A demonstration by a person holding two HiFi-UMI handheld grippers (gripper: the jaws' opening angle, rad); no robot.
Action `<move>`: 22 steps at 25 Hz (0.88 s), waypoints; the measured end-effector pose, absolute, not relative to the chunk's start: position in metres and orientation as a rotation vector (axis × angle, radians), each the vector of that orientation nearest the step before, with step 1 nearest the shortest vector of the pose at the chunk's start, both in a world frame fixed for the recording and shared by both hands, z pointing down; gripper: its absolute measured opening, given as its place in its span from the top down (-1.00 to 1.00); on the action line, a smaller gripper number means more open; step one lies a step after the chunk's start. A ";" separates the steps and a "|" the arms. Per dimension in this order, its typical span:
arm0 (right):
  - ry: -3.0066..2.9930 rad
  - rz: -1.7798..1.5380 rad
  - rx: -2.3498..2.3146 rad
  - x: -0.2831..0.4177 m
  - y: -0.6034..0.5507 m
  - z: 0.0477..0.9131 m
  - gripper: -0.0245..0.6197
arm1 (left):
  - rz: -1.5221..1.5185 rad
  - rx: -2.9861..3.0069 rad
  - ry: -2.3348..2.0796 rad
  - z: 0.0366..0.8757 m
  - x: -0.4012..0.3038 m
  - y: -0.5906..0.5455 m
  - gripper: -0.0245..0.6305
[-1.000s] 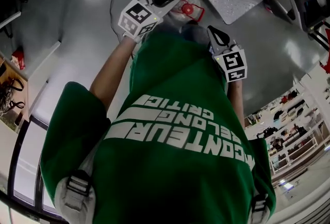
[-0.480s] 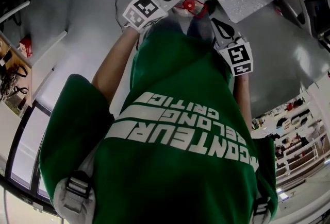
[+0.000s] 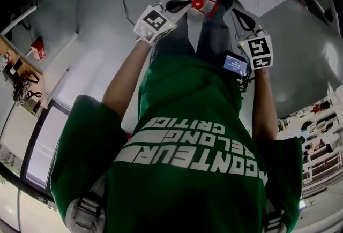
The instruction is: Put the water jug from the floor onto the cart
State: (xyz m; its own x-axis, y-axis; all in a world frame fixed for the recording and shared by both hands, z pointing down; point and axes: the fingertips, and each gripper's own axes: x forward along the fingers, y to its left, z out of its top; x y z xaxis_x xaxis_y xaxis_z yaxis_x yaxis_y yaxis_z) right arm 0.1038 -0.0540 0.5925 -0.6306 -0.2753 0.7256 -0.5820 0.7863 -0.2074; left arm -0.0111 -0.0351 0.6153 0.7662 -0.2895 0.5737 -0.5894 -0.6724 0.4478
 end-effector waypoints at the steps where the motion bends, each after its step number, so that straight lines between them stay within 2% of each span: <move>1: -2.267 0.571 0.641 0.104 -0.055 0.602 0.94 | 0.619 2.320 -0.652 0.623 -0.010 -0.034 0.88; 12: -2.158 0.651 0.617 0.082 -0.021 0.746 0.94 | 0.765 2.260 -0.596 0.736 0.000 -0.006 0.89; 22: -1.966 0.906 0.619 0.117 0.036 0.838 0.71 | 0.871 2.103 -0.561 0.821 0.015 0.020 0.89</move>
